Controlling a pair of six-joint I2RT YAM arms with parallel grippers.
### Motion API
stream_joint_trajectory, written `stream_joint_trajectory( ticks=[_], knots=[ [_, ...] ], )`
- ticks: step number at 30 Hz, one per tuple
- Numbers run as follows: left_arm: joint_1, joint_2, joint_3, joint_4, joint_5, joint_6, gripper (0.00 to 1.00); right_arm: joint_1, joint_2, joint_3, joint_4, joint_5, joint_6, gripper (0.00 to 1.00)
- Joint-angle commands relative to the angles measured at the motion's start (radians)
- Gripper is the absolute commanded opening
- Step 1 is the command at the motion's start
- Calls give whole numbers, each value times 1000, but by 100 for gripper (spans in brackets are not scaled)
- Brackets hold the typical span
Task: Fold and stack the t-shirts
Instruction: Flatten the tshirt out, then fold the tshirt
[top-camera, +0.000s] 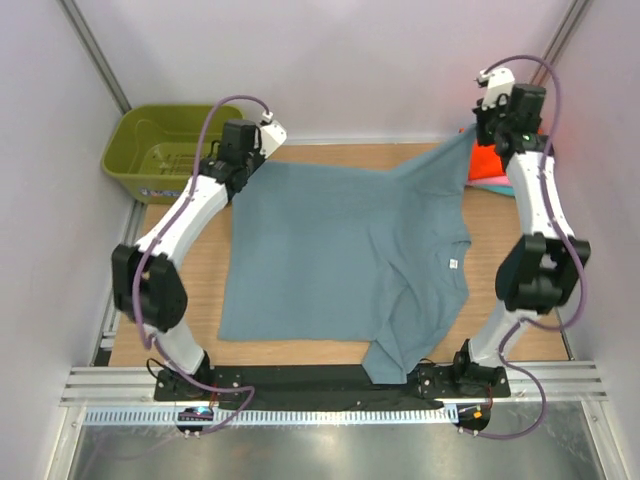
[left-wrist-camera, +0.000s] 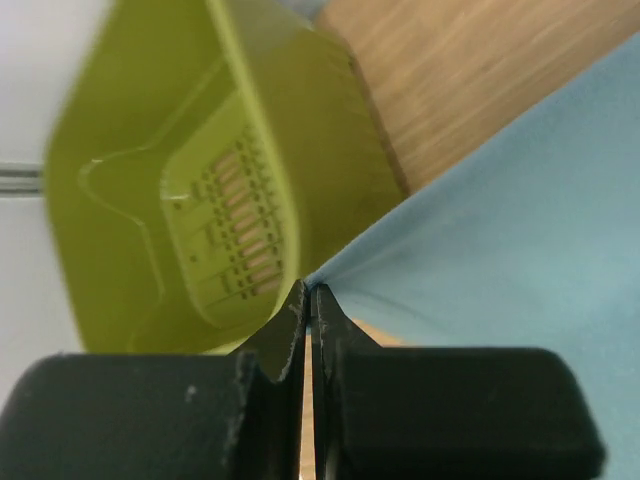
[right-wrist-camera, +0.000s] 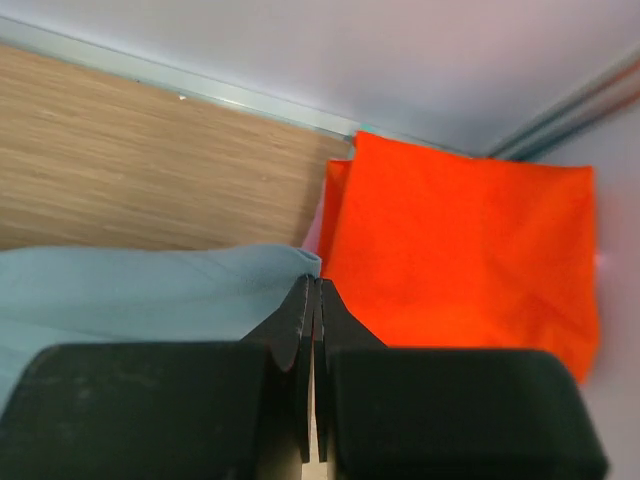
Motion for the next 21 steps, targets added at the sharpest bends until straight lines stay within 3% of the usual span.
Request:
stream_joint_trajectory(
  ticks=[1, 3, 9, 21],
  knots=[
    [50, 105, 94, 107, 19, -24, 0, 34, 186, 227, 14, 39, -50, 1],
    [62, 208, 139, 105, 20, -24, 0, 53, 275, 367, -41, 46, -53, 1],
    [70, 373, 223, 94, 4, -32, 0, 88, 478, 463, -52, 105, -59, 1],
    [92, 465, 268, 87, -13, -85, 0, 114, 492, 404, -62, 140, -39, 1]
  ],
)
